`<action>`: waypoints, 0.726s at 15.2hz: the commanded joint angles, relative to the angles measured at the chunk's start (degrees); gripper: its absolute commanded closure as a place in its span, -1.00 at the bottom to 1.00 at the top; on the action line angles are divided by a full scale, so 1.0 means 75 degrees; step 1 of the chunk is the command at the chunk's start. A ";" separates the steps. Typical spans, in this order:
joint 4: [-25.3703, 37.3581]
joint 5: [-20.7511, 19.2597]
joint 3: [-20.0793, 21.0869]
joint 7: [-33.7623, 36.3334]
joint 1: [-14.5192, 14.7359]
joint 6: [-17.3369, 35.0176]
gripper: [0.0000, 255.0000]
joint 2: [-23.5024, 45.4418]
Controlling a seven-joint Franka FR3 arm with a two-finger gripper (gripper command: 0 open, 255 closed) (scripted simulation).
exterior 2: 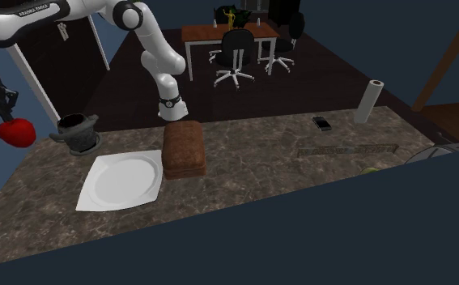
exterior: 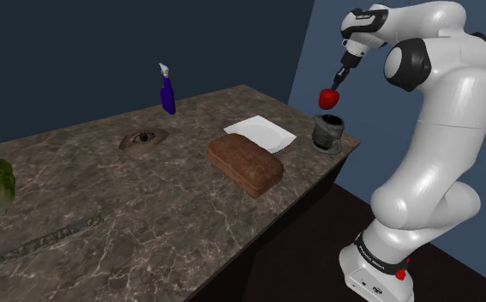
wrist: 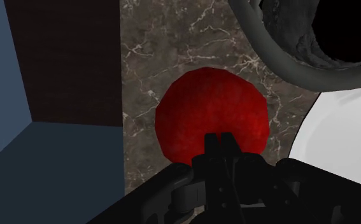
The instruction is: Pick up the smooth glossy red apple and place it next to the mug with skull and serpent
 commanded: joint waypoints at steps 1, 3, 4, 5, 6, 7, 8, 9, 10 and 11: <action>-0.0232 0.0004 0.0004 -0.0036 0.0022 0.0209 1.00 -0.0025; -0.0431 0.0018 0.0011 -0.0073 0.0038 0.0408 1.00 -0.0021; -0.0526 0.0027 0.0015 -0.0091 0.0044 0.0507 1.00 -0.0016; -0.0619 0.0036 0.0019 -0.0110 0.0050 0.0604 1.00 -0.0010; -0.0709 0.0046 0.0024 -0.0130 0.0056 0.0700 1.00 -0.0001; -0.0797 0.0057 0.0029 -0.0149 0.0061 0.0795 1.00 0.0009; -0.0882 0.0069 0.0033 -0.0169 0.0065 0.0890 1.00 0.0022; -0.0964 0.0082 0.0039 -0.0189 0.0069 0.0984 1.00 0.0035; -0.1044 0.0096 0.0044 -0.0210 0.0072 0.1076 1.00 0.0051; -0.1122 0.0111 0.0050 -0.0231 0.0075 0.1169 1.00 0.0068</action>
